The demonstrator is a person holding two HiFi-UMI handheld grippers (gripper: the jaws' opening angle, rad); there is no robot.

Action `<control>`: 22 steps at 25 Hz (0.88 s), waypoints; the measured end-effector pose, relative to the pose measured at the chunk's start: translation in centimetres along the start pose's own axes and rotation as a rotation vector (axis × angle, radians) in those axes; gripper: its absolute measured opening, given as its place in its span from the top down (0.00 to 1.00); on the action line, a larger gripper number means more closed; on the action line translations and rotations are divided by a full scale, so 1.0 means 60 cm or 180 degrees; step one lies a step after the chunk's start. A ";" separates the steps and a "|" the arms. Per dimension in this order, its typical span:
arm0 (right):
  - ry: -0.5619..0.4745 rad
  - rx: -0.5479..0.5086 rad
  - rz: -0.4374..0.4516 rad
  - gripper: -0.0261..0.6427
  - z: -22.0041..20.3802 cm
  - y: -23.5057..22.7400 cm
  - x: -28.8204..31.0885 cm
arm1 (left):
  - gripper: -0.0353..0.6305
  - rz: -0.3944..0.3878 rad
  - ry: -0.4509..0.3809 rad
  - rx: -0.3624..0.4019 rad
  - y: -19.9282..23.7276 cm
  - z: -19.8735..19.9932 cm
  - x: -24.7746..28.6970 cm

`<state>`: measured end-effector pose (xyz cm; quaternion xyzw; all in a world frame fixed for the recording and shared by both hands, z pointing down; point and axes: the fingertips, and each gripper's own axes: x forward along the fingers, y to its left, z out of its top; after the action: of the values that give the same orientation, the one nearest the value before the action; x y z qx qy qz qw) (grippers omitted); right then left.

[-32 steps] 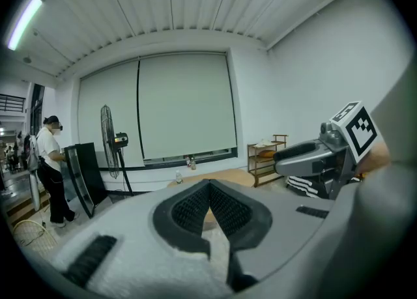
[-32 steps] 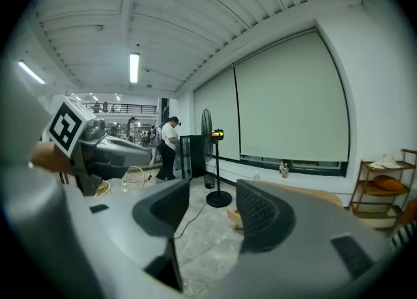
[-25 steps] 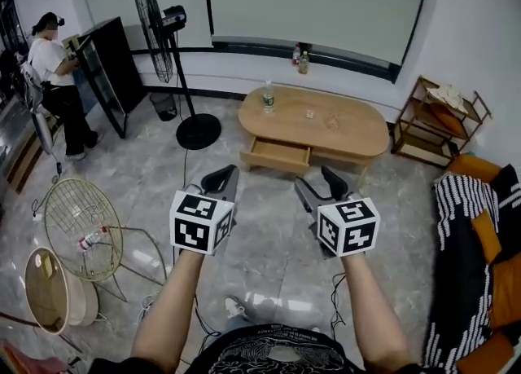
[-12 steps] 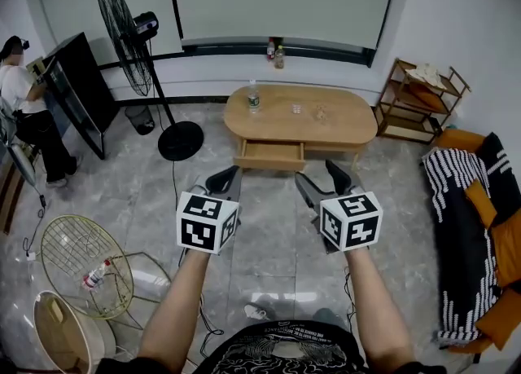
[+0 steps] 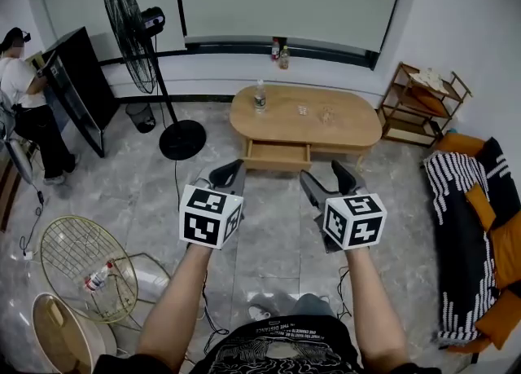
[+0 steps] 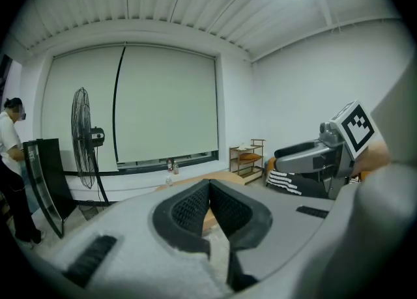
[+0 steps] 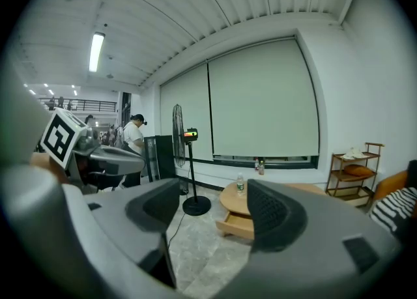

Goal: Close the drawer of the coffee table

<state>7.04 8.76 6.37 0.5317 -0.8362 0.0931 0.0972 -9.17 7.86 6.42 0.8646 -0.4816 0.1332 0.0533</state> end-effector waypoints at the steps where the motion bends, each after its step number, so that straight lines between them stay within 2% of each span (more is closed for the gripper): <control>1: -0.0003 0.0004 0.0003 0.47 0.001 0.003 0.006 | 0.94 0.0003 -0.0001 0.0007 0.005 0.000 0.000; 12: -0.0053 0.0012 -0.0076 0.47 0.006 -0.024 0.071 | 0.94 -0.0033 0.0019 0.0048 0.049 -0.008 0.061; 22: -0.0112 0.0041 -0.0036 0.47 0.016 -0.092 0.221 | 0.94 0.0046 -0.0024 0.0022 0.143 0.011 0.191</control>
<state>6.49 -5.33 9.18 0.5386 -0.8341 0.0885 0.0796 -10.57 -6.22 8.71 0.8618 -0.4875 0.1319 0.0476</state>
